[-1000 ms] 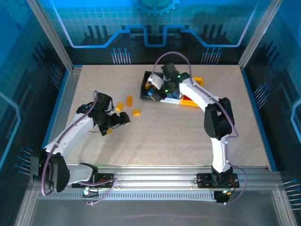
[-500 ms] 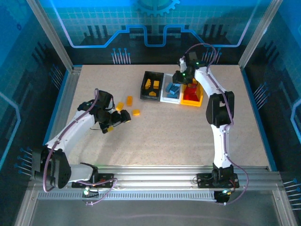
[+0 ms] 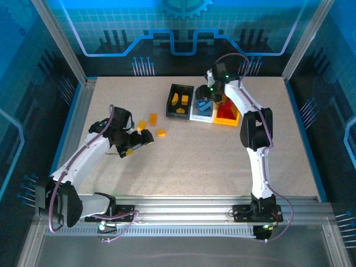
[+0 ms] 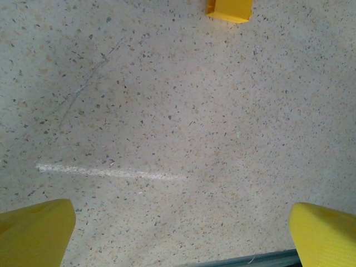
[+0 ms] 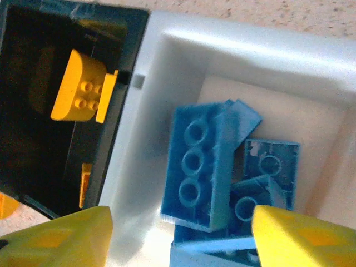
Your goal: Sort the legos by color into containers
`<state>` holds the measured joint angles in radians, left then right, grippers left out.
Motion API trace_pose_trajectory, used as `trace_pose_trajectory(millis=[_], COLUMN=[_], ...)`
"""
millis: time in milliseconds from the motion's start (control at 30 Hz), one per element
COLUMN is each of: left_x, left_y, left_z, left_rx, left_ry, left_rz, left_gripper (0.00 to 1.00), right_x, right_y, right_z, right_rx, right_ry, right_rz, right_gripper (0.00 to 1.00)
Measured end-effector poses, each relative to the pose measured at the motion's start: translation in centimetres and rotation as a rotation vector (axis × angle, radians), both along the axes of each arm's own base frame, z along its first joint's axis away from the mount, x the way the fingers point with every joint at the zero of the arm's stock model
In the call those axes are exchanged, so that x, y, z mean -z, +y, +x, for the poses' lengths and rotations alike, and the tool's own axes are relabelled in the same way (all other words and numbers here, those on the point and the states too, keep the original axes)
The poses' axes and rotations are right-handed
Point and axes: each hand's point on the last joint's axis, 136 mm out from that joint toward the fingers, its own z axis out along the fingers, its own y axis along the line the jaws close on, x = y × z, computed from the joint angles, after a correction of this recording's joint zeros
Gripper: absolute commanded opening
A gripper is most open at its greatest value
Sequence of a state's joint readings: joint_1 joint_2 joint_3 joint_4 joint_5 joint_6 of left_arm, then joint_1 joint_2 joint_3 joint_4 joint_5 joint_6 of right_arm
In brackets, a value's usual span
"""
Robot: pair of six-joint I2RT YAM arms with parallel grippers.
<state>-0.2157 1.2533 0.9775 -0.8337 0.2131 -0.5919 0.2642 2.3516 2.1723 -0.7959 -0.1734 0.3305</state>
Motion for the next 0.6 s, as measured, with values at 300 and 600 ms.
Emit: trace_pose_trajectory(millis=[300, 600], left_x=[0.4, -0.7], left_y=[0.2, 1.1], left_z=[-0.5, -1.5], left_rx=[-0.005, -0.026], left_ry=[0.007, -0.034], left_rz=[0.002, 0.005], left_gripper=[0.99, 0.99], right_x=[-4.0, -0.7], right_y=[8.4, 20.8], right_z=[-6.2, -17.5], right_rx=[-0.562, -1.327], right_ry=[-0.246, -0.449], right_rz=[-0.108, -0.225], right_gripper=[0.69, 0.7])
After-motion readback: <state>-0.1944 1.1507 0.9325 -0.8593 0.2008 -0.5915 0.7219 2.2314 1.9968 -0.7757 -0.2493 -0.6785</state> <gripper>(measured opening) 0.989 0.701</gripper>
